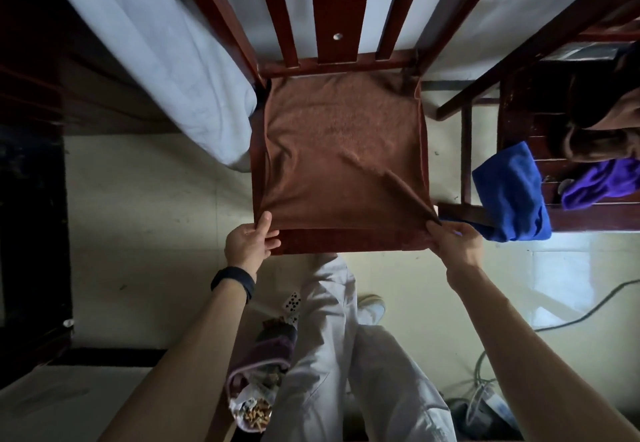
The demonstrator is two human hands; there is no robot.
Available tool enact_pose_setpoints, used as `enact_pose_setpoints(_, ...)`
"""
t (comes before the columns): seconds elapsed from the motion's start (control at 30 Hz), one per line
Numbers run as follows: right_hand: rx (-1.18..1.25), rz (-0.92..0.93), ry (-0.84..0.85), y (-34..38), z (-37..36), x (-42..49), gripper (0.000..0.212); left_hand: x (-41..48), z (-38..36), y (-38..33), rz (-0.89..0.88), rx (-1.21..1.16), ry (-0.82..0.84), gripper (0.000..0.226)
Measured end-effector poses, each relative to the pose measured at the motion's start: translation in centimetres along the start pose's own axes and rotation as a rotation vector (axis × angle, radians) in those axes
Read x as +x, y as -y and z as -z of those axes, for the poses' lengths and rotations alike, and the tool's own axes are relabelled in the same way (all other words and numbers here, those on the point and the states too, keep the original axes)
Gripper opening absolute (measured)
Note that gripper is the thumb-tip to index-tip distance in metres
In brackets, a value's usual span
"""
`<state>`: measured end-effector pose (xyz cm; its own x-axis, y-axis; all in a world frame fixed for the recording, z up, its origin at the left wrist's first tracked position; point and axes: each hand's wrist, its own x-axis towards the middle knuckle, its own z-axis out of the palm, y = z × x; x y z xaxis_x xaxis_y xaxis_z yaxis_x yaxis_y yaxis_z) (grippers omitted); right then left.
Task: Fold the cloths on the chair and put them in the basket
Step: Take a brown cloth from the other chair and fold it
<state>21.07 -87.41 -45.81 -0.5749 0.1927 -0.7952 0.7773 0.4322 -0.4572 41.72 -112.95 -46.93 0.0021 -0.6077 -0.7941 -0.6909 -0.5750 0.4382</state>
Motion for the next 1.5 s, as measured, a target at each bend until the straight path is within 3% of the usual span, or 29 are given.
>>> enact_pose_setpoints(0.13, 0.106, 0.112, 0.005, 3.0, 2.0, -3.1, 0.02, -3.1, 1.5, -2.8, -0.015, -0.132, 0.045, 0.039)
enact_pose_setpoints(0.27, 0.14, 0.28, -0.009, 6.1, 4.8, -7.2, 0.013, -7.7, 3.3, -6.3, -0.168, -0.226, -0.025, 0.029)
enact_pose_setpoints(0.47, -0.098, 0.562, 0.012, 9.9, 10.0, -14.2, 0.029, -17.4, 7.8, -11.4, -0.446, -0.192, 0.155, 0.022)
enact_pose_setpoints(0.57, -0.361, 0.778, -0.013, 11.5, 12.6, -17.9, 0.029, -20.5, 10.8, -12.9, -0.59, 0.214, 0.246, 0.024)
enact_pose_setpoints(0.67, -0.598, 1.076, -0.102, 12.3, 15.1, -19.4, 0.018, -22.6, 12.8, -13.9, -0.805, 0.68, 0.102, 0.018)
enact_pose_setpoints(0.8, -0.686, 1.204, -0.058, 13.0, 17.3, -21.1, 0.013, -24.3, 14.4, -14.1, -1.306, 0.804, -0.212, 0.016)
enact_pose_setpoints(0.87, -0.717, 1.276, -0.04, 13.0, 17.9, -21.9, 0.013, -24.7, 15.1, -14.2, -1.472, 0.929, -0.269, 0.022)
enact_pose_setpoints(0.97, -0.773, 1.351, -0.03, 12.9, 18.5, -22.6, 0.012, -24.5, 16.3, -13.9, -1.606, 1.128, -0.29, 0.04)
enact_pose_setpoints(1.07, -0.814, 1.47, -0.087, 12.4, 19.4, -22.2, 0.013, -23.7, 17.4, -13.1, -1.709, 1.213, -0.329, 0.037)
enact_pose_setpoints(1.23, -1.059, 1.554, 0.007, 11.3, 19.8, -21.4, 0.02, -23.0, 17.6, -12.6, -1.739, 1.282, -0.286, 0.036)
enact_pose_setpoints(1.33, -1.134, 1.558, -0.011, 11.9, 18.8, -21.7, 0.018, -22.6, 17.0, -13.2, -1.589, 1.331, -0.257, 0.005)
enact_pose_setpoints(1.5, -1.194, 1.568, -0.012, 14.2, 16.7, -20.1, 0.02, -22.1, 15.3, -15.8, -1.321, 1.485, -0.242, 0.021)
